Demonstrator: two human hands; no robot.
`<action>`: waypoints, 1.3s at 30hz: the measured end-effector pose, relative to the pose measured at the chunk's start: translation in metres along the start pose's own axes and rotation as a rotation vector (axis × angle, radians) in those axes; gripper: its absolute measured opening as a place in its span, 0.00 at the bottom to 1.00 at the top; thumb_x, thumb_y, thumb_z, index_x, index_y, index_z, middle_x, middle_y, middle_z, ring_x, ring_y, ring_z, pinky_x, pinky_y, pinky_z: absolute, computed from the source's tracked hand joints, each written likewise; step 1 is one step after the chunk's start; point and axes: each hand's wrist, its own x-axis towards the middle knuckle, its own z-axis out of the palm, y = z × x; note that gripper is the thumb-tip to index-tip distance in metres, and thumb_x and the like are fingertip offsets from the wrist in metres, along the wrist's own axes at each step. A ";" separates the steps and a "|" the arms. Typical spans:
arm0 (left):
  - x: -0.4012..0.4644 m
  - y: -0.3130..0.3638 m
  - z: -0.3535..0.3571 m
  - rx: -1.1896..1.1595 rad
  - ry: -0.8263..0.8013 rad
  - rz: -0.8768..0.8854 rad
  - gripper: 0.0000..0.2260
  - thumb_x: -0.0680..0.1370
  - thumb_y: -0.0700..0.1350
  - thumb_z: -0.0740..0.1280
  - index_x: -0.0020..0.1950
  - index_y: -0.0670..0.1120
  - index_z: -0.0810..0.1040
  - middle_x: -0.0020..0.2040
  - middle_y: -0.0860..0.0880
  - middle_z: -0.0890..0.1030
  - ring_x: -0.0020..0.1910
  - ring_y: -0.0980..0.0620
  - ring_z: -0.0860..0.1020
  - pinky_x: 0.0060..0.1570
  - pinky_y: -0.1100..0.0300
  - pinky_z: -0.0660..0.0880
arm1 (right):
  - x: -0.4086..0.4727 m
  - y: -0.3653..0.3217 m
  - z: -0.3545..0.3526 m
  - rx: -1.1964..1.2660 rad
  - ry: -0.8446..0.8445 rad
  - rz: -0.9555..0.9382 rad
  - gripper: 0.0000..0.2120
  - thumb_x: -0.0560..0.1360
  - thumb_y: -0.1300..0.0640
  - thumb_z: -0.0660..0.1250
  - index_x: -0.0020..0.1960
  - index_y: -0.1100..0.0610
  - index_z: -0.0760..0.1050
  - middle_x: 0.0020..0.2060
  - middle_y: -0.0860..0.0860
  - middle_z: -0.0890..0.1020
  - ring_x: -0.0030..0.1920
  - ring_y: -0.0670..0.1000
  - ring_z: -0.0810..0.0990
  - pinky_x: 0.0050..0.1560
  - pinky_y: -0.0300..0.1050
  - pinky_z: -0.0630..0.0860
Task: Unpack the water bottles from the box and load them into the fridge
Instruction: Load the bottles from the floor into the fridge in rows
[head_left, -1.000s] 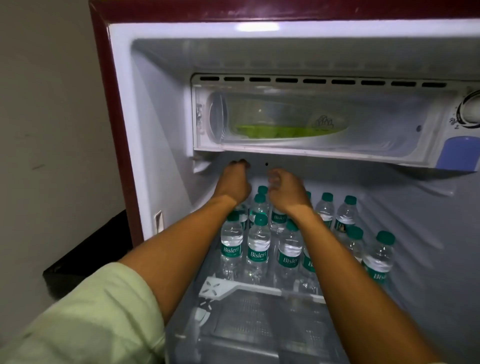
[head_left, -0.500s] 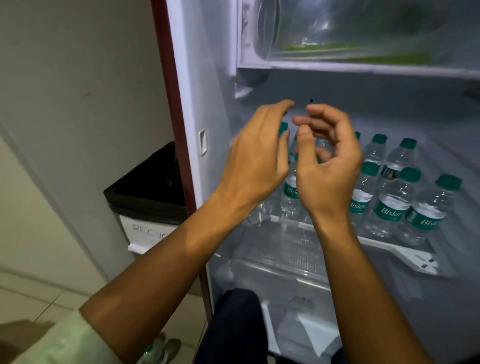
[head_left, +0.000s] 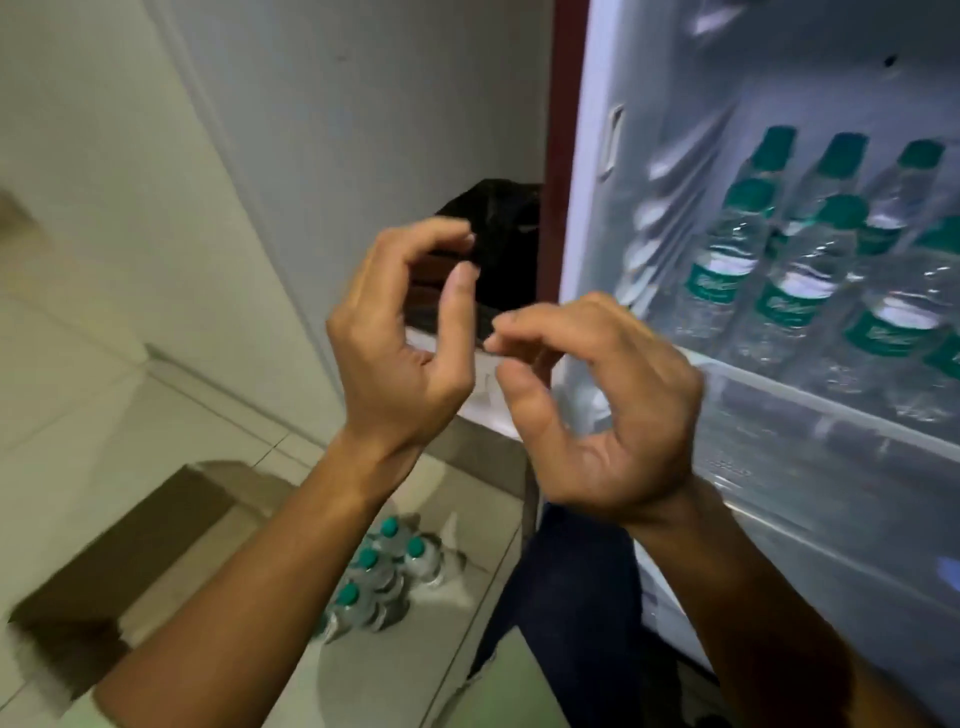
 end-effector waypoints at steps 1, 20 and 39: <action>-0.012 -0.010 -0.010 0.043 -0.015 -0.064 0.08 0.81 0.39 0.64 0.58 0.40 0.77 0.51 0.43 0.81 0.46 0.45 0.82 0.41 0.48 0.79 | -0.008 0.002 0.012 0.032 -0.034 0.032 0.08 0.78 0.63 0.68 0.55 0.65 0.80 0.47 0.55 0.85 0.44 0.51 0.82 0.45 0.45 0.78; -0.281 -0.151 -0.124 0.555 -0.614 -1.174 0.30 0.76 0.48 0.72 0.74 0.49 0.63 0.65 0.48 0.75 0.61 0.51 0.76 0.61 0.52 0.76 | -0.184 0.085 0.164 0.069 -0.985 0.805 0.24 0.78 0.51 0.69 0.72 0.47 0.68 0.62 0.45 0.76 0.52 0.44 0.75 0.53 0.49 0.79; -0.372 -0.165 -0.116 0.534 -0.681 -1.519 0.23 0.75 0.44 0.73 0.67 0.49 0.69 0.69 0.48 0.74 0.65 0.46 0.75 0.64 0.50 0.75 | -0.288 0.084 0.229 -0.140 -1.600 0.922 0.25 0.79 0.61 0.66 0.74 0.53 0.65 0.69 0.55 0.72 0.61 0.58 0.78 0.60 0.52 0.78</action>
